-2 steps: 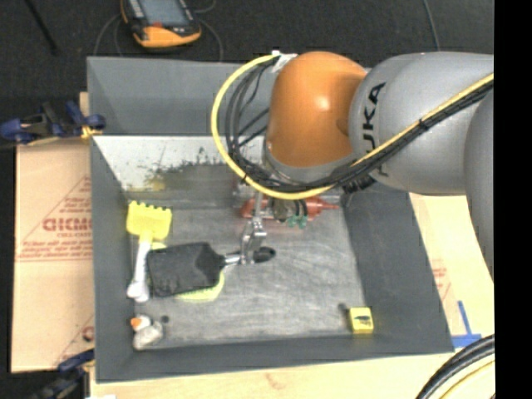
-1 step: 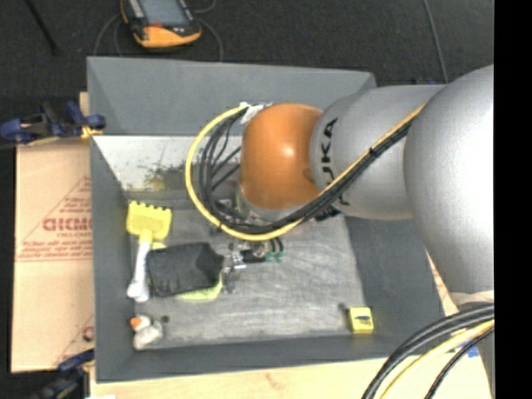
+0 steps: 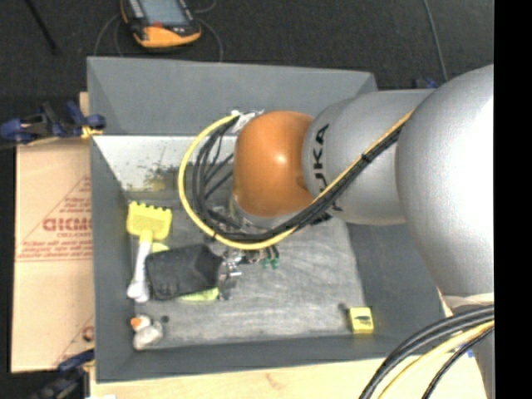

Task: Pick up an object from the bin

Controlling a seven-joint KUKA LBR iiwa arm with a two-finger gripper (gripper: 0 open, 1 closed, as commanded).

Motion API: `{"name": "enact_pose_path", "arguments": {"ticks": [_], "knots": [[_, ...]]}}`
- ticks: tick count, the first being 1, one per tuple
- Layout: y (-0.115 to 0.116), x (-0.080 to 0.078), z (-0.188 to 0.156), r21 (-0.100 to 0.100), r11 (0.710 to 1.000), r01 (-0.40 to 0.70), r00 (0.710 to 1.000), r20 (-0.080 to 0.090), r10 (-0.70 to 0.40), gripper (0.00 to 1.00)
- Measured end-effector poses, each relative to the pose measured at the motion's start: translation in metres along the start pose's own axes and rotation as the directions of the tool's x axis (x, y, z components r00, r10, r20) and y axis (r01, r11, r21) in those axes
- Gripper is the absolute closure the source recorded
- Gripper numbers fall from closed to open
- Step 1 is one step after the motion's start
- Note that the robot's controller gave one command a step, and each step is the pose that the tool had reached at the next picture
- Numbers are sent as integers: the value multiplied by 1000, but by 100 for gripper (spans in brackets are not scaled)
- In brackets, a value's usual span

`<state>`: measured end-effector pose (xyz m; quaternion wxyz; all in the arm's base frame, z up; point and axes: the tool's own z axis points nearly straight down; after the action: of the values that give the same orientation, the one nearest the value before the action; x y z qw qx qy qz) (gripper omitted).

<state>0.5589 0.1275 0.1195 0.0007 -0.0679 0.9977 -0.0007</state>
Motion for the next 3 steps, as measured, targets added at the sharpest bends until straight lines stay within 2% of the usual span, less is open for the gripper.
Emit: {"name": "enact_pose_path", "arguments": {"ticks": [1, 2, 3], "knots": [[5, 1, -3, -3, 997, -71, 997, 3, 71, 0], [-3, 10, 48, -5, 987, -159, 987, 8, 159, 0], [-6, 1, 46, -2, 996, -87, 996, 5, 87, 100]]}}
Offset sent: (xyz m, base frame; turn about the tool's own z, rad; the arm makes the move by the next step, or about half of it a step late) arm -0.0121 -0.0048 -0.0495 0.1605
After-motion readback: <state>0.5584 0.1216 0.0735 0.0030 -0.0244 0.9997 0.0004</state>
